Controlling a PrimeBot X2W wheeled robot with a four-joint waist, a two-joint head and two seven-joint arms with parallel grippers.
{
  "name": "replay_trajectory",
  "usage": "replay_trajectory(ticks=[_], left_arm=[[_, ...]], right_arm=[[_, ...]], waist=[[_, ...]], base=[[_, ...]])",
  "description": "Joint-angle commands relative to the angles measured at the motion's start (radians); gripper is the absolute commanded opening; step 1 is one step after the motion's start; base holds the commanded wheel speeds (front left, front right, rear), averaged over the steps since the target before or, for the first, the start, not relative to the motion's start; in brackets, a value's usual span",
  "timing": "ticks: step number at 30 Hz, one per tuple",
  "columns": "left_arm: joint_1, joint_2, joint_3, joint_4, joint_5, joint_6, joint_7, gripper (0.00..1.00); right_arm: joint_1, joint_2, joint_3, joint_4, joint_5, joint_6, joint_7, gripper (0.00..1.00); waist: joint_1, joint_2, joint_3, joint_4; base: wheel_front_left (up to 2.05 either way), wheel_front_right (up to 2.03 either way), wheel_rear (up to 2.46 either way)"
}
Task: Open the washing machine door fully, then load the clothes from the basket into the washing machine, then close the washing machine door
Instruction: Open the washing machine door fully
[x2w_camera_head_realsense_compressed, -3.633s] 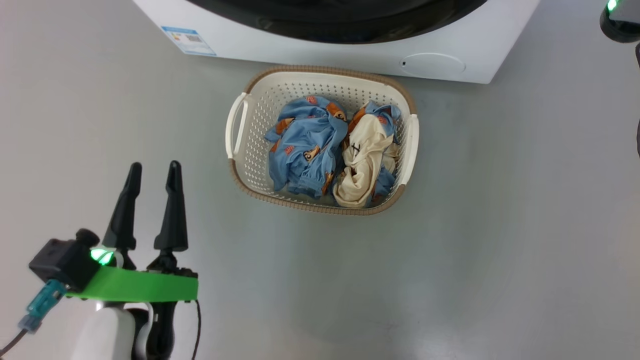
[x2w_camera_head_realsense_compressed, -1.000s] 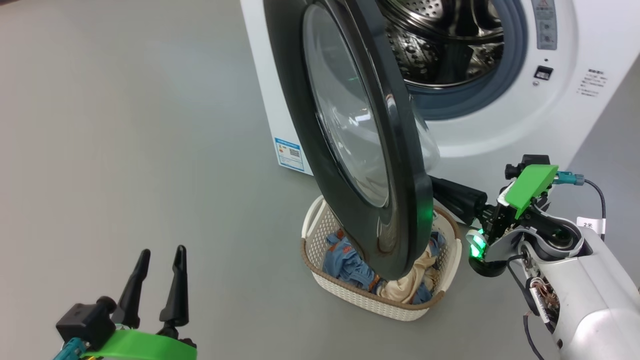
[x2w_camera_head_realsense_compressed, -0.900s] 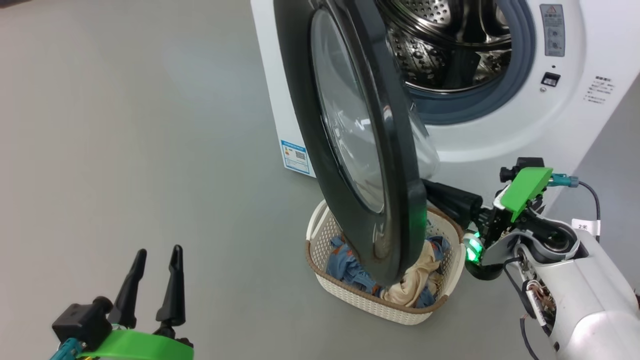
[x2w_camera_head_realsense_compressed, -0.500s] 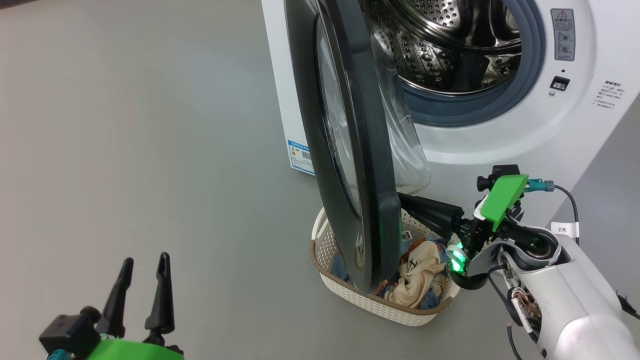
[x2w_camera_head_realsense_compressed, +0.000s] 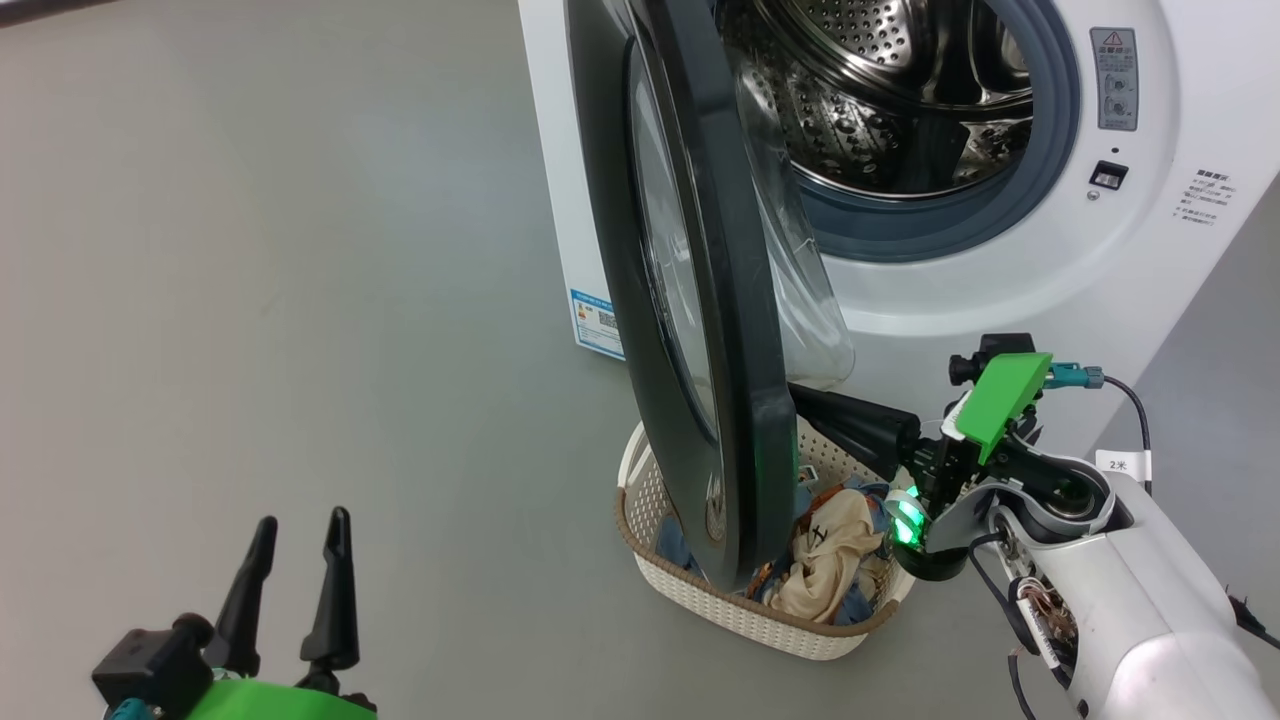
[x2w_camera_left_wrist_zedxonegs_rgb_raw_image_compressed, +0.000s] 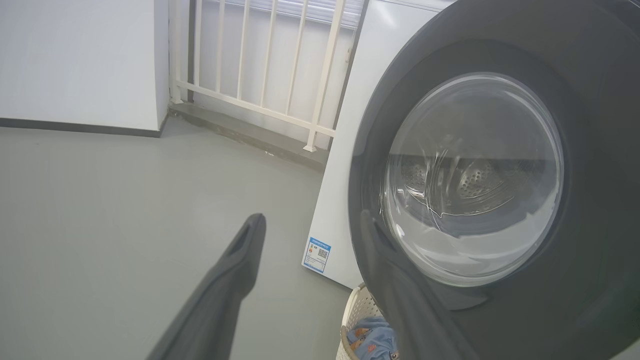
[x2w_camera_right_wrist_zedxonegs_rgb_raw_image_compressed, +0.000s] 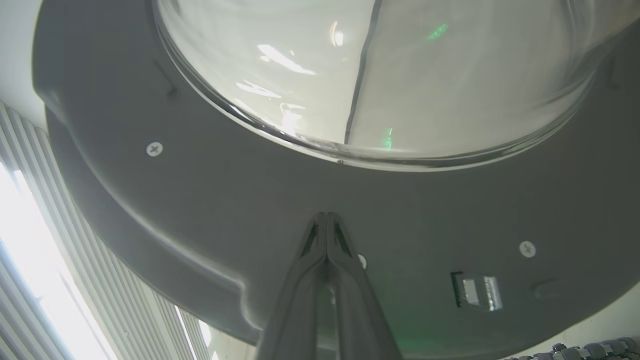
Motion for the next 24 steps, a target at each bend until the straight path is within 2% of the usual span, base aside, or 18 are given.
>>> replay_trajectory(ticks=[1, 3, 6, 7, 8, 9, 10, 19, 24], left_arm=[[-0.022, 0.019, 0.026, -0.018, 0.008, -0.002, -0.006, 1.0], [-0.025, 0.021, 0.018, -0.012, 0.006, -0.002, -0.006, 1.0], [-0.031, 0.027, 0.003, -0.001, 0.004, -0.002, -0.006, 1.0], [-0.033, 0.028, -0.002, 0.003, 0.003, -0.002, -0.006, 1.0], [-0.035, 0.03, -0.008, 0.006, 0.002, -0.002, -0.006, 1.0], [-0.036, 0.032, -0.012, 0.009, 0.001, -0.002, -0.006, 1.0], [-0.037, 0.033, -0.014, 0.011, 0.0, -0.002, -0.006, 1.0], [-0.034, 0.04, -0.013, 0.012, -0.003, -0.002, -0.006, 1.0], [-0.03, 0.044, -0.008, 0.008, -0.004, -0.002, -0.006, 1.0]], right_arm=[[0.001, 0.019, 0.007, -0.035, -0.004, 0.008, -0.006, 0.0], [0.012, 0.019, -0.008, -0.041, -0.003, 0.008, -0.014, 0.01], [0.033, 0.019, -0.033, -0.053, 0.0, 0.008, -0.023, 0.37], [0.042, 0.017, -0.04, -0.058, -0.001, 0.008, -0.025, 0.45], [0.05, 0.015, -0.046, -0.064, -0.004, 0.008, -0.029, 0.61], [0.059, 0.013, -0.052, -0.072, -0.006, 0.008, -0.03, 0.89], [0.065, 0.012, -0.056, -0.081, -0.009, 0.008, -0.03, 1.0], [0.129, -0.007, -0.096, -0.185, -0.05, 0.008, -0.054, 1.0], [0.171, -0.016, -0.108, -0.322, -0.141, 0.008, -0.154, 1.0]], waist=[[-0.0001, 0.0, -0.004, -0.003], [-0.0001, 0.0, -0.01, -0.006], [-0.0001, 0.0, -0.024, -0.013], [-0.0001, 0.0, -0.029, -0.017], [-0.0001, 0.0, -0.033, -0.019], [-0.0001, 0.0, -0.038, -0.024], [-0.0001, 0.0, -0.04, -0.032], [-0.0001, 0.0, -0.05, -0.113], [-0.0001, 0.0, -0.05, -0.168]], base=[[0.0, 0.0, 0.0], [0.0, 0.0, 0.0], [0.0, 0.0, 0.0], [0.0, 0.0, 0.0], [0.0, 0.0, 0.0], [0.0, 0.0, 0.0], [0.0, 0.0, 0.0], [0.0, 0.0, 0.0], [0.0, 0.0, 0.0]])
